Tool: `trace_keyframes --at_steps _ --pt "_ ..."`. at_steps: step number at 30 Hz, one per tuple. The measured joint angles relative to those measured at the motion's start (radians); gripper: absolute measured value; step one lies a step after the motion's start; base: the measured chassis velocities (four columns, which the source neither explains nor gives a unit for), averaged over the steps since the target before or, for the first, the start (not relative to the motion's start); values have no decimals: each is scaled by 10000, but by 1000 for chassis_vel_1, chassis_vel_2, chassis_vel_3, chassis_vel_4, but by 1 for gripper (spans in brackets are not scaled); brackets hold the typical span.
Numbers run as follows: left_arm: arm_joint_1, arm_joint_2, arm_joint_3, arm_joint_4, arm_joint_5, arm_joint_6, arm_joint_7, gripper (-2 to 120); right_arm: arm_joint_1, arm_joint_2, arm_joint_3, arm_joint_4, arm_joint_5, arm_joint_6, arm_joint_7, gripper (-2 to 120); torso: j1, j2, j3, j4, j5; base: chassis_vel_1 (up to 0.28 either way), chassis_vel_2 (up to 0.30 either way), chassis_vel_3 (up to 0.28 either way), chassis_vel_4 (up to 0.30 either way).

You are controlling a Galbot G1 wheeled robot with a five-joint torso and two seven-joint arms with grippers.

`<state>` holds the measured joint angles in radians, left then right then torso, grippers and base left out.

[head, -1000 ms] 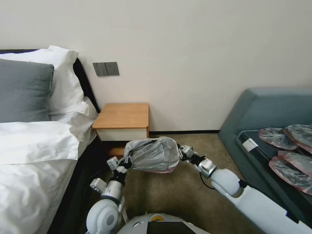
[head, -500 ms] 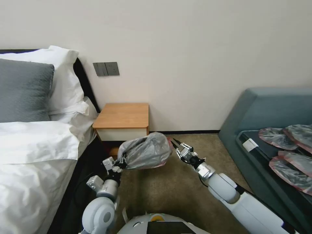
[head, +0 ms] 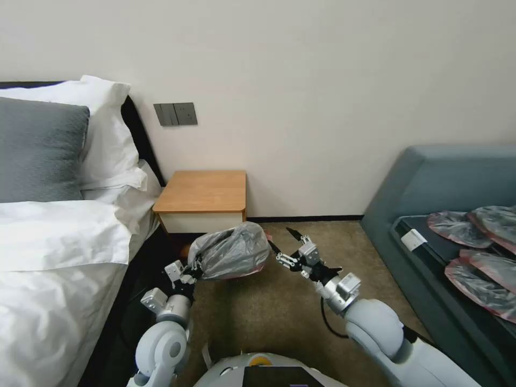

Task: Pick up the garbage bag from the table and place it over the trash can.

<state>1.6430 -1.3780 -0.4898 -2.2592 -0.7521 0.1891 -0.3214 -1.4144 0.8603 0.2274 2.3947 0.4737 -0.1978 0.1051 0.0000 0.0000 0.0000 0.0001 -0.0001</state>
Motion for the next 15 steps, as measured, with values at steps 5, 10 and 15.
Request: trace_keyframes --at_steps 5,10,15 --pt "-90 -148 -51 56 -150 -102 16 3 -466 905 -92 1088 4138 -1331 2228 97 0 0 -1 0 -1 0 0 0 0" --pt "-76 -220 -7 -14 -212 -138 38 3 -1056 1478 -335 1131 5548 -1865 3045 100 0 0 0 -2 1 0 0 0 0" --pt "-13 -269 17 -122 -255 -145 48 3 -1137 1830 -514 818 5529 -1750 2470 100 0 0 0 0 1 0 0 0 0"
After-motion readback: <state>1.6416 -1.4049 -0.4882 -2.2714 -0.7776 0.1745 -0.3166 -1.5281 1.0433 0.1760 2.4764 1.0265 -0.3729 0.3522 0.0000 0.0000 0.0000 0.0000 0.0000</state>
